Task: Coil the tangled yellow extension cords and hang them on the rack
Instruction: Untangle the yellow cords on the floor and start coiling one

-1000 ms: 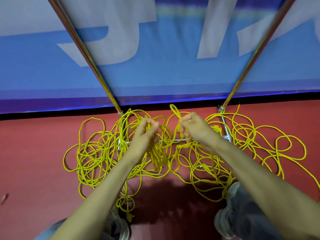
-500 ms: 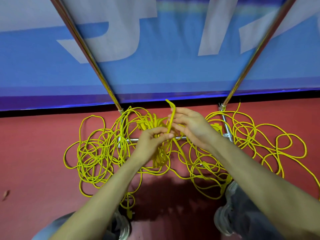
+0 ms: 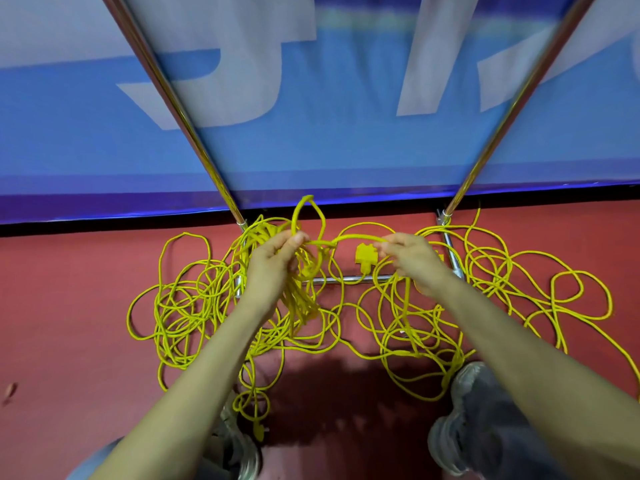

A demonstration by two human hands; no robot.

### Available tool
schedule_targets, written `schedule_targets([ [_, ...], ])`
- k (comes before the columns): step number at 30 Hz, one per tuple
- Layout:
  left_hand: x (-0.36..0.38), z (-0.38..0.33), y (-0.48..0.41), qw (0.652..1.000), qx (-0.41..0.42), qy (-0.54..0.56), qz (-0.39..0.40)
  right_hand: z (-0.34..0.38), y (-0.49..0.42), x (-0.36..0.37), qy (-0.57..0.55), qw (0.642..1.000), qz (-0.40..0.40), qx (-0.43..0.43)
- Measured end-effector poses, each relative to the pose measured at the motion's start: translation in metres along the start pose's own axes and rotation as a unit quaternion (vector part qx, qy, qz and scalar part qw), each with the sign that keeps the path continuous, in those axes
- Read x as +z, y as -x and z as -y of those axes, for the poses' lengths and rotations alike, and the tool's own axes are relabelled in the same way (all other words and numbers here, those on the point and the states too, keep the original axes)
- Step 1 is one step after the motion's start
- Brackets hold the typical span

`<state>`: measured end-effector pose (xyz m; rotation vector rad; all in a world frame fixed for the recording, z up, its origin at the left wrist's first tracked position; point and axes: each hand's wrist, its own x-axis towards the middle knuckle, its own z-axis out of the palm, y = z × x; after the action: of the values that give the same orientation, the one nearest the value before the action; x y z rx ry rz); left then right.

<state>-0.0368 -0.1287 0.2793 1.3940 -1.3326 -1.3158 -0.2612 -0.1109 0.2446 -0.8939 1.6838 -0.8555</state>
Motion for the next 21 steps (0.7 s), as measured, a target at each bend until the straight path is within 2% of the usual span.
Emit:
schedule_targets([
  [5,-0.023,-0.018,-0.011,0.997,0.05,0.031,-0.047,-0.044,-0.019,-0.018,0.076,0.993,-0.063,0.071],
  [6,-0.028,-0.022,-0.013,0.996,0.054,0.046,-0.052,-0.05,-0.022,-0.025,0.119,0.986,-0.08,0.081],
  [8,-0.032,-0.029,-0.013,0.995,0.059,0.063,-0.043,-0.059,-0.024,-0.03,0.221,0.97,-0.061,0.087],
  [11,-0.022,-0.032,-0.01,0.997,0.051,0.056,0.014,-0.047,-0.017,-0.005,0.281,0.96,-0.002,0.007],
  [13,-0.014,-0.033,-0.007,0.995,0.04,0.082,0.044,-0.031,-0.006,0.021,0.266,0.958,0.075,-0.076],
  [15,-0.012,-0.034,-0.005,0.988,0.012,0.141,0.054,-0.021,0.006,0.042,0.222,0.959,0.136,-0.114],
  [16,-0.012,-0.035,-0.004,0.985,-0.001,0.164,0.057,-0.02,0.01,0.048,0.205,0.961,0.135,-0.129],
  [19,-0.011,-0.034,-0.002,0.982,-0.003,0.167,0.084,-0.015,0.018,0.046,0.177,0.96,0.057,-0.207],
  [21,-0.009,-0.029,-0.003,0.988,0.005,0.127,0.093,-0.003,0.022,0.039,0.164,0.951,0.065,-0.256],
])
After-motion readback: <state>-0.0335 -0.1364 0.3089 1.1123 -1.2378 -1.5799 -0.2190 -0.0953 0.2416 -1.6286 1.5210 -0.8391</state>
